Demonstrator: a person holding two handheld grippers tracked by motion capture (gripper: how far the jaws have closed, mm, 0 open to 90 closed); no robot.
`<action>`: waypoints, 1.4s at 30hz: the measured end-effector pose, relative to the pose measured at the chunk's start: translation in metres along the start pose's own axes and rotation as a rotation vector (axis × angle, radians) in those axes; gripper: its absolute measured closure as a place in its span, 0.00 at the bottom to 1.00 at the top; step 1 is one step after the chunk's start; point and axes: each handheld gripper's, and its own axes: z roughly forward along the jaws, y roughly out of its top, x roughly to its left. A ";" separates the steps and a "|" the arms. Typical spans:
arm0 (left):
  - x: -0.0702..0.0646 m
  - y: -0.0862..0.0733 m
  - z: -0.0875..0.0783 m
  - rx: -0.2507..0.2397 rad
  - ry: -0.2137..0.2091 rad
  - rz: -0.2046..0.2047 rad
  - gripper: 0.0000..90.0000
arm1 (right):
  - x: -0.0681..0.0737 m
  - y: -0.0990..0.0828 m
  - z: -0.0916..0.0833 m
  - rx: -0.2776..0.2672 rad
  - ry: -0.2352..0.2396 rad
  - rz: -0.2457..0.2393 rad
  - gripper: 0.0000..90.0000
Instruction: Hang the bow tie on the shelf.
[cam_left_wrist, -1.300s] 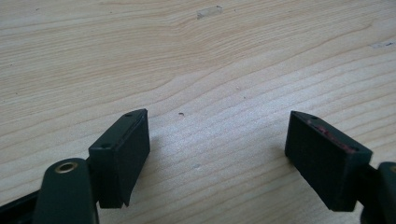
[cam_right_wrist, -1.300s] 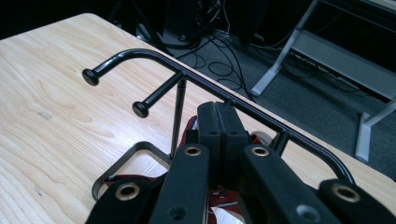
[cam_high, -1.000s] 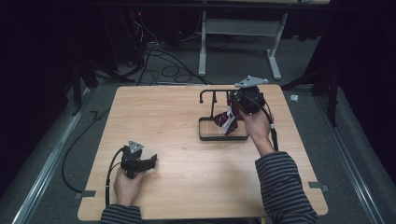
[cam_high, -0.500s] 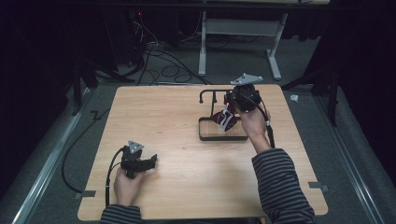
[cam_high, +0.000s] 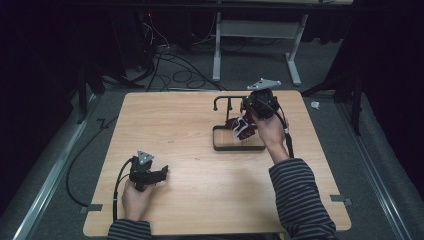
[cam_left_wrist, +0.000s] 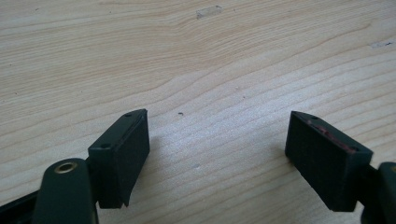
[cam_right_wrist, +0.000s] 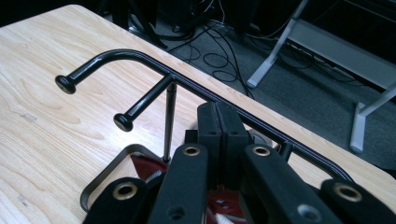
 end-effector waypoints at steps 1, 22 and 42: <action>0.000 0.000 0.000 0.000 0.000 0.000 0.25 | 0.000 0.000 0.000 -0.001 0.003 0.004 0.98; 0.000 0.000 0.000 0.000 -0.001 0.001 0.25 | 0.000 -0.008 -0.017 -0.050 0.061 0.012 0.82; 0.000 0.000 0.000 -0.002 -0.002 -0.001 0.25 | -0.017 -0.038 -0.040 -0.071 0.101 0.115 0.76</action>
